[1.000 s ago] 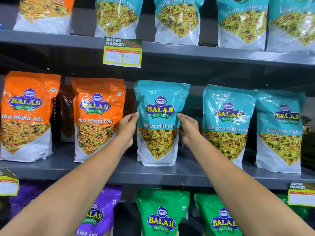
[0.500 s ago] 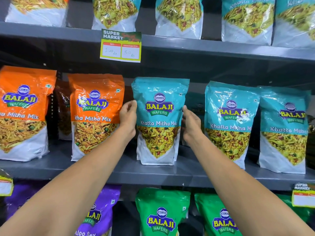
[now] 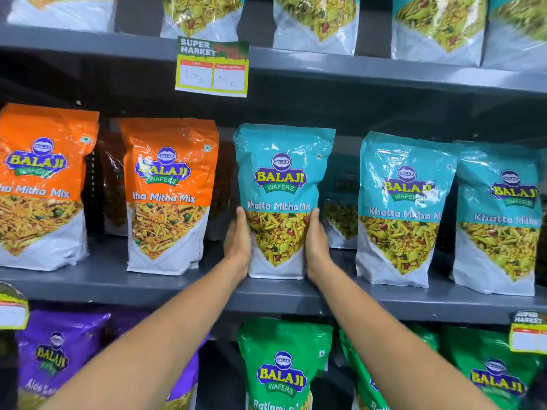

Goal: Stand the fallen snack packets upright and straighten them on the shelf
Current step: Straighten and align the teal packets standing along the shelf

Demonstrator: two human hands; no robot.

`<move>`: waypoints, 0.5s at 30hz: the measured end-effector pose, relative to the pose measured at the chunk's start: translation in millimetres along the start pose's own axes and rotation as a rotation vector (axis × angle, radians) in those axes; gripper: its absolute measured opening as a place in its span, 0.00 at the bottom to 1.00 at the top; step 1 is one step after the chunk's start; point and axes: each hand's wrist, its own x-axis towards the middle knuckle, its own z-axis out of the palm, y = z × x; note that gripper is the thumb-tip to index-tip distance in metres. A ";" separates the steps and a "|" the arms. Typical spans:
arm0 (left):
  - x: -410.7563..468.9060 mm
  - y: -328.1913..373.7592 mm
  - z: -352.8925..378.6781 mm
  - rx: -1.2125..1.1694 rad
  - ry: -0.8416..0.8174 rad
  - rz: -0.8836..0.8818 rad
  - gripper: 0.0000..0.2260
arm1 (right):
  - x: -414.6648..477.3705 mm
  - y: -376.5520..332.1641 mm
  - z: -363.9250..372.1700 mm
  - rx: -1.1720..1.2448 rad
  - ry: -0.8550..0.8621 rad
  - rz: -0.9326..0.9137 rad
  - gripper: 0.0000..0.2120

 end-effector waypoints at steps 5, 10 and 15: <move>-13.5 3.4 10.9 0.065 0.038 0.008 0.33 | -12.4 -2.4 4.4 -0.074 0.037 0.048 0.43; -13.6 2.1 11.5 0.143 0.056 0.021 0.31 | -16.1 -4.9 7.7 -0.106 0.018 0.029 0.38; -10.9 -2.2 10.1 0.144 0.048 0.036 0.32 | -13.5 1.2 5.6 -0.039 -0.016 0.005 0.37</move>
